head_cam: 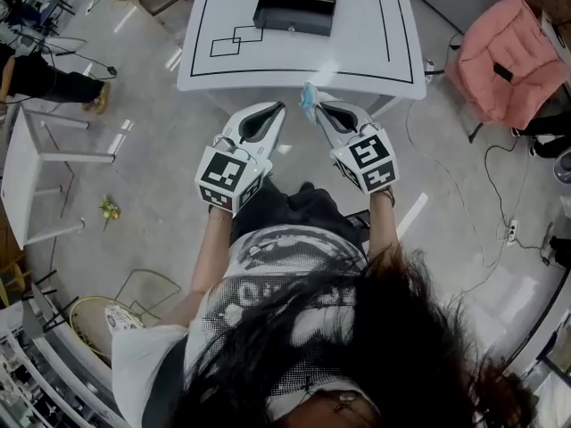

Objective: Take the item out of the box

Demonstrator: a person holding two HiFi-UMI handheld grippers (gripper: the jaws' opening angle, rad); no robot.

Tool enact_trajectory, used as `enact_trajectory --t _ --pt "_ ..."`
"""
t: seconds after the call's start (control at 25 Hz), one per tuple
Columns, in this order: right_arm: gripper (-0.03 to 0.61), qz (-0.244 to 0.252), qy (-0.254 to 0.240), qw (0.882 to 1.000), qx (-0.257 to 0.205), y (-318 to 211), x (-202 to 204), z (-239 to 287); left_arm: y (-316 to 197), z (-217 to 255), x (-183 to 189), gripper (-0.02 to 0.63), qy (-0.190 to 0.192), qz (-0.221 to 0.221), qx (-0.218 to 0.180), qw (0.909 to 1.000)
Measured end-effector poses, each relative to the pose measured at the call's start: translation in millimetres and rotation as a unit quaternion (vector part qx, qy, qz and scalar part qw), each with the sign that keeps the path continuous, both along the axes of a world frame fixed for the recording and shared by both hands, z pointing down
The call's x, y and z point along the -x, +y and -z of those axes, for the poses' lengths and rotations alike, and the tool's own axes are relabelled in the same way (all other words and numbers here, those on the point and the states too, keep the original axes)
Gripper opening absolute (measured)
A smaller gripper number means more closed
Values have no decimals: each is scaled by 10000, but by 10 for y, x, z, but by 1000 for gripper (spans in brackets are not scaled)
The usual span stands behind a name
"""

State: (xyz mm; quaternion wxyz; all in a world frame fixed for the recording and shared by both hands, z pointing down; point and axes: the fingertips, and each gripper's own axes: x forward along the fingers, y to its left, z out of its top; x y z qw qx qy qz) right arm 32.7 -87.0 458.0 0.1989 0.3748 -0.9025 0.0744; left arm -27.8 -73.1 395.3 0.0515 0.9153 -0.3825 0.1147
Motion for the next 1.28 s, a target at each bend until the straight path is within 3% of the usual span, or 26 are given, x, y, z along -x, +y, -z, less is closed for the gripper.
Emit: enact_trajectory --t 0.76,1.28 --pt "11 -413 39 9991 100 81 682 56 64 112 823 0 48 -310 -9 9995" --pt "11 -508 247 9984 78 197 1001 101 117 133 1163 0 203 -406 -44 9990"
